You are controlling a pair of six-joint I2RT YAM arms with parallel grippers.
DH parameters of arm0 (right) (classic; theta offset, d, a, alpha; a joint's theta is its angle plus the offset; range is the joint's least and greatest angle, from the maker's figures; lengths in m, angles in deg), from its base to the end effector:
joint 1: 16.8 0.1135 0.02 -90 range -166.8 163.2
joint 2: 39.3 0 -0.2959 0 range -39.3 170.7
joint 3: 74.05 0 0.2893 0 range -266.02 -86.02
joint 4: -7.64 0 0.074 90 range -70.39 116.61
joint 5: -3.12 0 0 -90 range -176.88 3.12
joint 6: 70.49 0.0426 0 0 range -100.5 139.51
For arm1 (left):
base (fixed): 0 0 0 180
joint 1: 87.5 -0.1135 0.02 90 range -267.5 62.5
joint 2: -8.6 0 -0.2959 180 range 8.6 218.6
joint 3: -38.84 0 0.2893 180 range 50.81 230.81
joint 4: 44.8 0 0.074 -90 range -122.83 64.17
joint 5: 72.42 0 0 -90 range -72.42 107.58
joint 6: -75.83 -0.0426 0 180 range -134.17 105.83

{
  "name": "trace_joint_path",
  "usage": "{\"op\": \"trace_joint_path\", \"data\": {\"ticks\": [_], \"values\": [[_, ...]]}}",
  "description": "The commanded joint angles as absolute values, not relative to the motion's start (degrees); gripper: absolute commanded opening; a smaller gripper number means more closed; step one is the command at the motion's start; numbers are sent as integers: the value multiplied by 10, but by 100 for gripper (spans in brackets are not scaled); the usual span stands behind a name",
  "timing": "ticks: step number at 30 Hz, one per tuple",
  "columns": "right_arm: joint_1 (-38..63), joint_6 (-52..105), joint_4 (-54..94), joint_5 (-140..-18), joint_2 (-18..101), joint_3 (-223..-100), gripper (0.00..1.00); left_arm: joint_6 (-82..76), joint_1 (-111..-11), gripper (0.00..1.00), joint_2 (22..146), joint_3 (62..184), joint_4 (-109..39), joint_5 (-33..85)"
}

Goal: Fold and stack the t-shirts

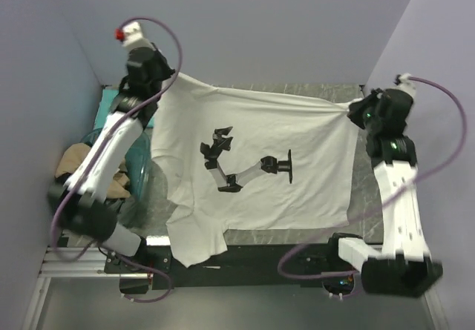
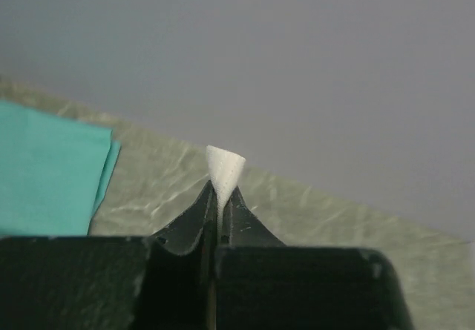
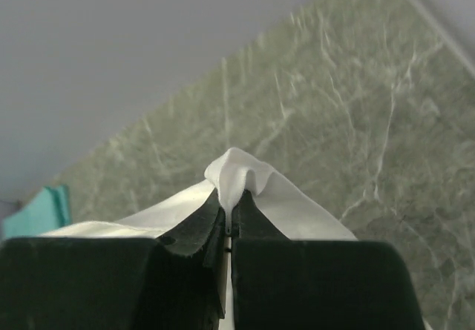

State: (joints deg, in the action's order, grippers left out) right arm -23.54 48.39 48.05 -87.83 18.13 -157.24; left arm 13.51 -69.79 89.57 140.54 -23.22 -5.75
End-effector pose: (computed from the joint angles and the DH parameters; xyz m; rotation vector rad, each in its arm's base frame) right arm 0.2324 -0.0282 0.4591 0.5721 1.7425 0.2570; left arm 0.3454 -0.0926 0.5065 -0.4517 1.5268 -0.2959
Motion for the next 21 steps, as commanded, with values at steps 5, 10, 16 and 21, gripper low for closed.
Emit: {"op": "trace_joint_path", "data": {"ticks": [5, 10, 16, 21], "values": [[-237, 461, 344, -856, 476, -1645, 1, 119, -738, 1, 1209, 1578, -267, 5], [-236, 455, 413, -867, 669, -1828, 50, 98, -739, 99, 1410, 1792, -235, 61], [-217, 453, 414, -915, 682, -1809, 86, 89, -729, 99, 1347, 1691, -289, 72], [-217, 471, 392, -904, 606, -1724, 88, 96, -712, 99, 1229, 1570, -261, 33]]}}
